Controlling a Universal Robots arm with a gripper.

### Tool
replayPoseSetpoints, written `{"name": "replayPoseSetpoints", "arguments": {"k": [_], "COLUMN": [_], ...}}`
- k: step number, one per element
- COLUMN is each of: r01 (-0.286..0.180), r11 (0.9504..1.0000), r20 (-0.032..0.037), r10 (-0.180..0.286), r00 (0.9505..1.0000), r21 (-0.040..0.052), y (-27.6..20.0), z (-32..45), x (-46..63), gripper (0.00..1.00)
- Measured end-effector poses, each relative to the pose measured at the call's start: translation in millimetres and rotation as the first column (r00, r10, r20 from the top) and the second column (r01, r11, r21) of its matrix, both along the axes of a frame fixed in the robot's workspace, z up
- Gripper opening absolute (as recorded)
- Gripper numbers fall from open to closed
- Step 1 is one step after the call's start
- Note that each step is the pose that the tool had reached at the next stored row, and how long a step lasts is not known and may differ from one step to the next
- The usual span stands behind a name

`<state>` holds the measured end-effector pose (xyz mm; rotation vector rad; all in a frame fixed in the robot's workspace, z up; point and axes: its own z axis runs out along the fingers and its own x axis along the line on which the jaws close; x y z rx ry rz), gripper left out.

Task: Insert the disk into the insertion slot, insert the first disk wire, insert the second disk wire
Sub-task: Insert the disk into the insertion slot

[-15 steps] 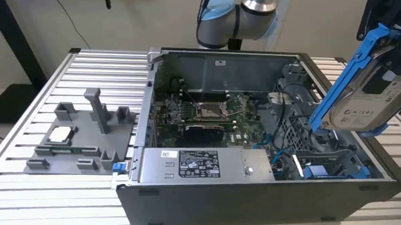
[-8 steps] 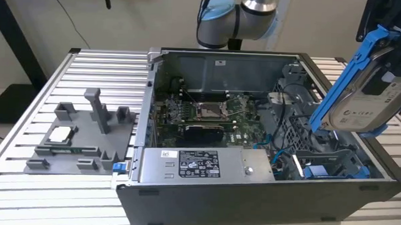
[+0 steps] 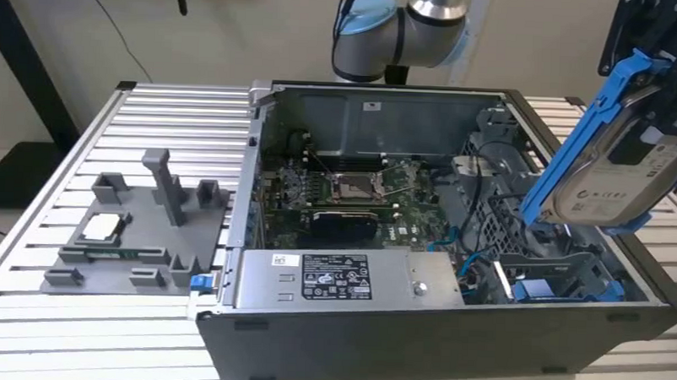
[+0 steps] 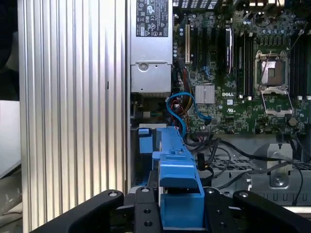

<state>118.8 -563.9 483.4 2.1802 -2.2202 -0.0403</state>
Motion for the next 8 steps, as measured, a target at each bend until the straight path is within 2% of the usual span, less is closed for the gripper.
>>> {"name": "replayPoseSetpoints", "arguments": {"k": [8], "r01": [0.000], "r11": [1.0000], "r20": [-0.0001], "r10": [0.000], "r00": [1.0000], "r21": [0.0005], "y": [2.6], "z": [-1.9], "x": [0.0], "gripper": [0.33]}}
